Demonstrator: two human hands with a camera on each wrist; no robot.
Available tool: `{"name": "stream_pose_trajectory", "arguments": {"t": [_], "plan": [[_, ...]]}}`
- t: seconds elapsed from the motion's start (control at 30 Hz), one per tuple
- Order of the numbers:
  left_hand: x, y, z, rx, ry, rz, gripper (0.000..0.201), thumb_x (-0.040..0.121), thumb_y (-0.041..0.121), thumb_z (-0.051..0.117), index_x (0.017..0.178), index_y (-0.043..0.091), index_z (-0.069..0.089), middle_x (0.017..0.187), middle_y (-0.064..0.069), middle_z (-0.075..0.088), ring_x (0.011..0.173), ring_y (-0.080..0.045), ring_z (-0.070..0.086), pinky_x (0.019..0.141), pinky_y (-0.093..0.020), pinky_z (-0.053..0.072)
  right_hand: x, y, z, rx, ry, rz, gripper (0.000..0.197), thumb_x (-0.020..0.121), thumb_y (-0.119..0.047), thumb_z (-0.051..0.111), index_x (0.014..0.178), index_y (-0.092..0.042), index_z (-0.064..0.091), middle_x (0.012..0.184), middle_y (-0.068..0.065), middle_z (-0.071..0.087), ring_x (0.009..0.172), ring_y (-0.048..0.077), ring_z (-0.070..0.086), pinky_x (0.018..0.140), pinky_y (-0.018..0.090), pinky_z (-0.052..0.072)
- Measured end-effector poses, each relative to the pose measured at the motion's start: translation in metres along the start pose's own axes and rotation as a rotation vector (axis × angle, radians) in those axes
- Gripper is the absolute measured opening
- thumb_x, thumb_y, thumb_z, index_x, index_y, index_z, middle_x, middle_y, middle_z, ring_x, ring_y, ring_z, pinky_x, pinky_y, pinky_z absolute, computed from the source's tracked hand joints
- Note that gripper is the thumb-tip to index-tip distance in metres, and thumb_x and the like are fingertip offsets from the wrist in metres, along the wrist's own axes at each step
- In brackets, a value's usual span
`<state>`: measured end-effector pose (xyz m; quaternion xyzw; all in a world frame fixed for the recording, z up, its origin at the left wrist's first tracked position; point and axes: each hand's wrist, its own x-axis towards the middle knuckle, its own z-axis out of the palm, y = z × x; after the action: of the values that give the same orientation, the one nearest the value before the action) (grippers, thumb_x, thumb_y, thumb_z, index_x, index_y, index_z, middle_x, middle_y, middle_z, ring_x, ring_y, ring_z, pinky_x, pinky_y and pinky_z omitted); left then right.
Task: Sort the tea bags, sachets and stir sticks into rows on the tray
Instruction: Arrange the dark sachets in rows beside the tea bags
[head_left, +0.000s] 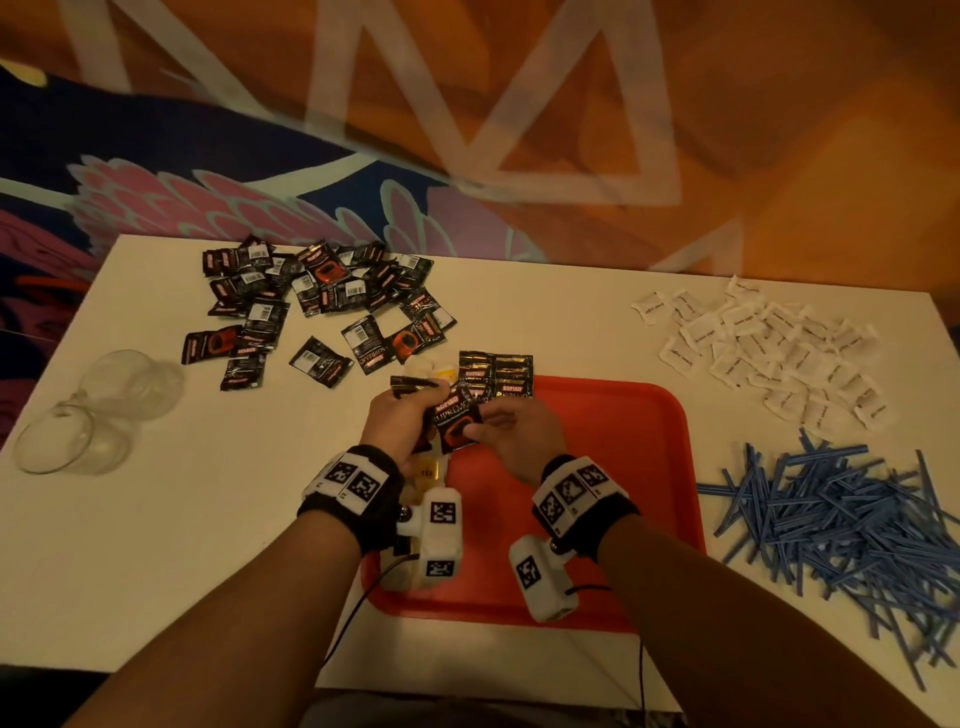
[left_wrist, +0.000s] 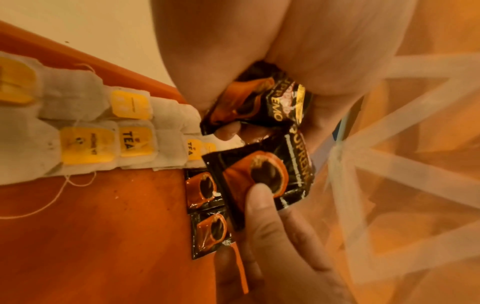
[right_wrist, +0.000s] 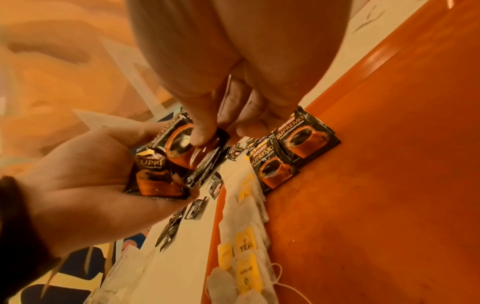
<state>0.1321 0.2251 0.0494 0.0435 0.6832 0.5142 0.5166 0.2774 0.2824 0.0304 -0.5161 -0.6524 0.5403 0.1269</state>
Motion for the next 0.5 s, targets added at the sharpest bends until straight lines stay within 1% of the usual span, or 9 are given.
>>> {"name": "stream_pose_trajectory", "arguments": {"t": [0.07, 0.1, 0.17, 0.2, 0.23, 0.3, 0.37, 0.43, 0.5], "plan": [[-0.002, -0.001, -0.002, -0.004, 0.006, -0.018, 0.006, 0.087, 0.012, 0.071, 0.091, 0.015, 0.073, 0.087, -0.012, 0.075, 0.081, -0.029, 0.068, 0.071, -0.04, 0.056, -0.003, -0.002, 0.002, 0.002, 0.009, -0.022, 0.019, 0.079, -0.016, 0.079, 0.097, -0.015, 0.076, 0.09, -0.003, 0.074, 0.082, 0.005, 0.068, 0.074, 0.017, 0.053], [-0.004, 0.0, -0.002, -0.004, 0.002, -0.027, 0.006, 0.088, 0.012, 0.07, 0.092, 0.015, 0.073, 0.087, -0.012, 0.074, 0.076, -0.026, 0.068, 0.066, -0.036, 0.056, -0.004, -0.003, 0.002, 0.004, 0.01, -0.026, 0.017, 0.079, -0.014, 0.079, 0.096, -0.016, 0.076, 0.088, -0.005, 0.074, 0.081, 0.005, 0.068, 0.075, 0.019, 0.054], [-0.005, -0.001, -0.002, 0.014, -0.003, -0.023, 0.01, 0.088, 0.015, 0.072, 0.099, 0.014, 0.071, 0.089, -0.01, 0.075, 0.072, -0.022, 0.071, 0.06, -0.034, 0.057, -0.006, -0.002, 0.002, 0.007, 0.008, -0.031, 0.015, 0.079, -0.012, 0.078, 0.094, -0.015, 0.076, 0.083, -0.009, 0.071, 0.076, 0.0, 0.065, 0.07, 0.013, 0.05], [-0.006, -0.001, -0.003, 0.023, -0.011, -0.01, 0.014, 0.088, 0.017, 0.073, 0.102, 0.013, 0.071, 0.091, -0.01, 0.076, 0.076, -0.023, 0.073, 0.064, -0.037, 0.059, -0.008, -0.002, 0.002, -0.002, 0.003, -0.029, 0.016, 0.079, -0.012, 0.078, 0.095, -0.014, 0.075, 0.081, -0.011, 0.068, 0.073, -0.004, 0.062, 0.066, 0.007, 0.046], [-0.007, -0.002, -0.003, 0.034, -0.019, 0.005, 0.017, 0.088, 0.017, 0.074, 0.104, 0.012, 0.071, 0.094, -0.011, 0.076, 0.083, -0.026, 0.074, 0.071, -0.042, 0.061, -0.009, -0.001, 0.003, -0.023, -0.003, -0.03, 0.017, 0.079, -0.013, 0.078, 0.097, -0.013, 0.075, 0.08, -0.013, 0.065, 0.071, -0.007, 0.058, 0.062, 0.003, 0.043], [-0.008, -0.003, -0.004, 0.068, -0.028, 0.031, 0.021, 0.087, 0.014, 0.074, 0.107, 0.011, 0.07, 0.097, -0.013, 0.076, 0.091, -0.03, 0.073, 0.085, -0.051, 0.059, -0.01, 0.002, 0.004, -0.062, -0.017, -0.036, 0.021, 0.079, -0.014, 0.078, 0.1, -0.013, 0.074, 0.082, -0.013, 0.063, 0.071, -0.008, 0.055, 0.059, 0.0, 0.04], [-0.006, -0.005, -0.005, 0.128, -0.029, 0.078, 0.027, 0.086, 0.012, 0.074, 0.113, 0.011, 0.068, 0.1, -0.012, 0.075, 0.093, -0.03, 0.073, 0.089, -0.055, 0.056, -0.012, 0.002, 0.008, -0.073, -0.035, -0.052, 0.02, 0.08, -0.014, 0.078, 0.099, -0.013, 0.074, 0.081, -0.014, 0.062, 0.071, -0.007, 0.055, 0.059, -0.001, 0.04], [-0.005, -0.007, -0.004, 0.239, -0.053, 0.163, 0.032, 0.085, 0.016, 0.075, 0.115, 0.015, 0.066, 0.103, -0.007, 0.074, 0.096, -0.026, 0.072, 0.092, -0.053, 0.055, -0.012, 0.003, 0.011, -0.08, -0.033, -0.076, 0.015, 0.079, -0.014, 0.079, 0.094, -0.015, 0.075, 0.078, -0.017, 0.061, 0.071, -0.007, 0.056, 0.06, 0.0, 0.04], [-0.005, -0.006, -0.004, 0.351, -0.08, 0.24, 0.03, 0.087, 0.015, 0.071, 0.115, 0.021, 0.062, 0.103, 0.003, 0.071, 0.097, -0.016, 0.068, 0.094, -0.041, 0.053, -0.013, 0.005, 0.015, -0.071, -0.021, -0.103, 0.011, 0.078, -0.013, 0.079, 0.088, -0.016, 0.075, 0.074, -0.019, 0.062, 0.068, -0.009, 0.056, 0.062, 0.002, 0.041]]}}
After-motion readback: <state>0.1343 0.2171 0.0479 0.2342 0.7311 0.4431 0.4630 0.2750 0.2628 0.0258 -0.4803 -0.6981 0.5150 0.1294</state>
